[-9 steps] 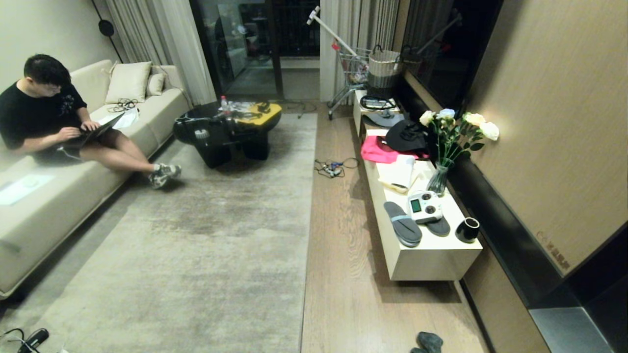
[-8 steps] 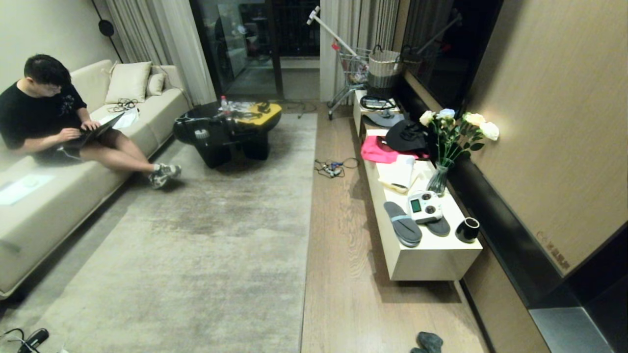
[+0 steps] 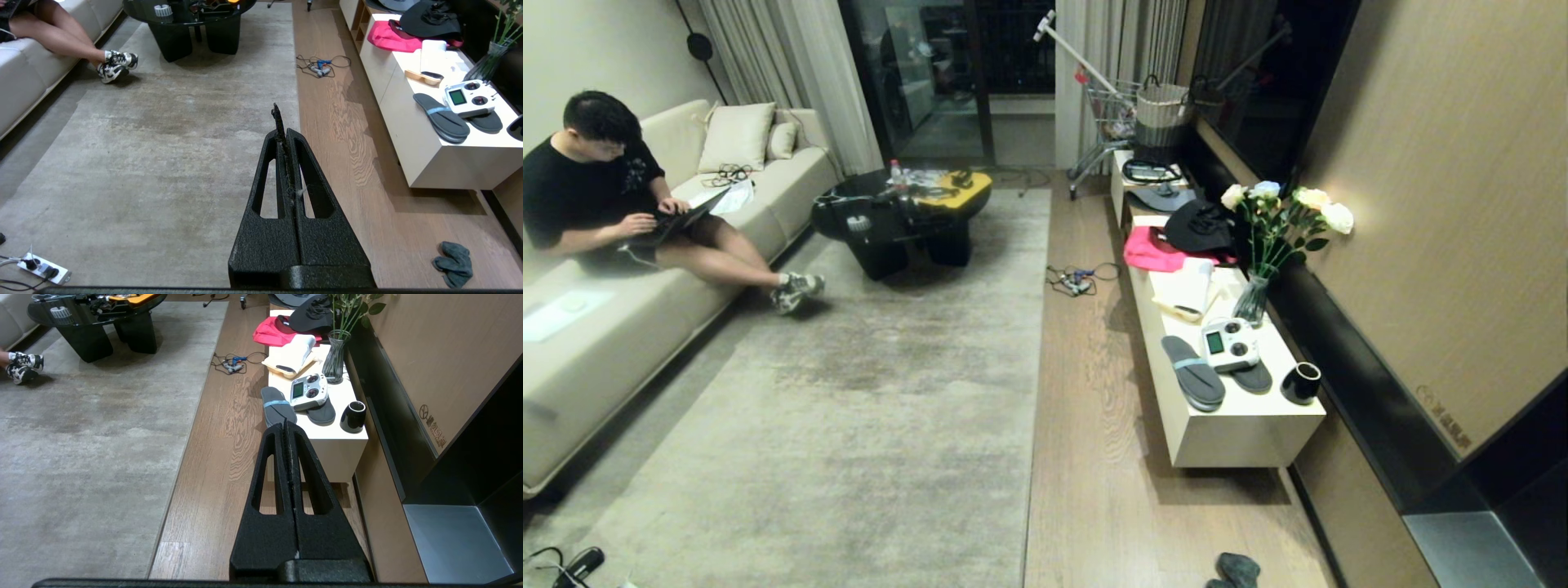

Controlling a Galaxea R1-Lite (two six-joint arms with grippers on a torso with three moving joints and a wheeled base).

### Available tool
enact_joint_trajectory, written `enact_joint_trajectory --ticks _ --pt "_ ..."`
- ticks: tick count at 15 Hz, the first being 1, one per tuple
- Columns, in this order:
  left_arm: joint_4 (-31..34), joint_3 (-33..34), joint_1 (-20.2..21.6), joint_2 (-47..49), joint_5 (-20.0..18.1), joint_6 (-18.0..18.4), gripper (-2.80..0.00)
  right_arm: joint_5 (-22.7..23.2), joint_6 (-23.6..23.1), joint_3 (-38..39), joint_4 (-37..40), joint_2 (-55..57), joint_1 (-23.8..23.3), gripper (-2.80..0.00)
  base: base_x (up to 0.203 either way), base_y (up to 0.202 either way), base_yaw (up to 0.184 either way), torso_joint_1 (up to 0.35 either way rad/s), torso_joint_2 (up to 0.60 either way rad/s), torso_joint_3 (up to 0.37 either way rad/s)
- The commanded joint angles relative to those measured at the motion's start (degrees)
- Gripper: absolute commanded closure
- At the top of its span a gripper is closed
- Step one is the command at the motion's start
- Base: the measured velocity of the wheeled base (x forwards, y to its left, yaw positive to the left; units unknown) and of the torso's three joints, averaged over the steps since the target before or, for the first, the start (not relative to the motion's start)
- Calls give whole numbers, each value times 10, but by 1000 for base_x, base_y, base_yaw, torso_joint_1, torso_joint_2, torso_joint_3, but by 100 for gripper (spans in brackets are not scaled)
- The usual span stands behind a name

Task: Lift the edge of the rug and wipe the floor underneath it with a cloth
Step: Pick up the rag

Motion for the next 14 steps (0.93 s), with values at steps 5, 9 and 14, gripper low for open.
enact_joint_trajectory --ticks 5,9,14 --pt "0 0 0 0 0 0 0 0 0 0 0 0 0 0 0 0 0 0 0 0" --pt "0 0 0 0 0 0 0 0 0 0 0 0 0 0 0 0 0 0 0 0" --pt "0 0 0 0 0 0 0 0 0 0 0 0 0 0 0 0 0 0 0 0"
